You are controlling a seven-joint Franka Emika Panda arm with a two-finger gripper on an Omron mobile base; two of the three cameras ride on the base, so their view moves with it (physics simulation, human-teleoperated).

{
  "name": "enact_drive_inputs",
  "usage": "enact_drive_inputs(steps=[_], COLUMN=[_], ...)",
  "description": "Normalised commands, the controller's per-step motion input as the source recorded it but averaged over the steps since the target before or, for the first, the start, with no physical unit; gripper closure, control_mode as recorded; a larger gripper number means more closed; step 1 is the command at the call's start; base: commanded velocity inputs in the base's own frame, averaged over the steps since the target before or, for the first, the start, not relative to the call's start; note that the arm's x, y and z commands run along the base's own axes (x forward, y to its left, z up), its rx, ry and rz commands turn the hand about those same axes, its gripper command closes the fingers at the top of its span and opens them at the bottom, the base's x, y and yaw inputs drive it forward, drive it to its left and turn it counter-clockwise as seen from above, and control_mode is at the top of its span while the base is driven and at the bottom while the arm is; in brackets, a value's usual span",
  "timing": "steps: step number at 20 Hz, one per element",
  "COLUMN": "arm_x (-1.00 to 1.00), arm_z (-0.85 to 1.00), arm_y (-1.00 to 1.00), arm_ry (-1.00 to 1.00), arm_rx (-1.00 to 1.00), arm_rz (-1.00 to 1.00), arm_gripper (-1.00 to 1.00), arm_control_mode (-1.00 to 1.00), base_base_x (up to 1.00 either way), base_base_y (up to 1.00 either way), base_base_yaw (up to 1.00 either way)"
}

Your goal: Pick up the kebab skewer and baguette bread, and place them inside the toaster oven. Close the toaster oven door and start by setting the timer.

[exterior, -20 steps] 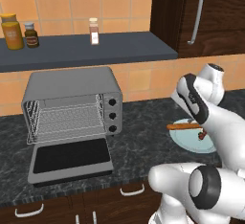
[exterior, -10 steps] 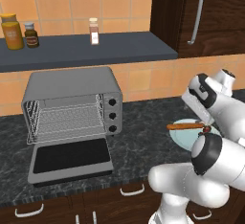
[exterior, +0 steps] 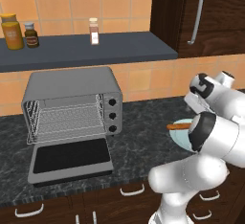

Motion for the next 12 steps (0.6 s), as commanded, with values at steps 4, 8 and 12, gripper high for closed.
enact_drive_inputs(steps=[4,8,12], arm_x=[0.44,0.3,0.14], arm_z=[-0.23,-0.18,-0.28], arm_y=[-0.06,-0.29,-0.28], arm_ry=[0.11,0.06,0.03], arm_rx=[-0.07,-0.01,0.0], arm_rz=[-0.13,-0.09,-0.08], arm_gripper=[-1.0,-1.0,-1.0], arm_control_mode=[-1.0,-1.0,-1.0], base_base_x=[0.0,0.0,0.0], base_base_y=[0.0,0.0,0.0], base_base_yaw=[0.0,0.0,0.0])
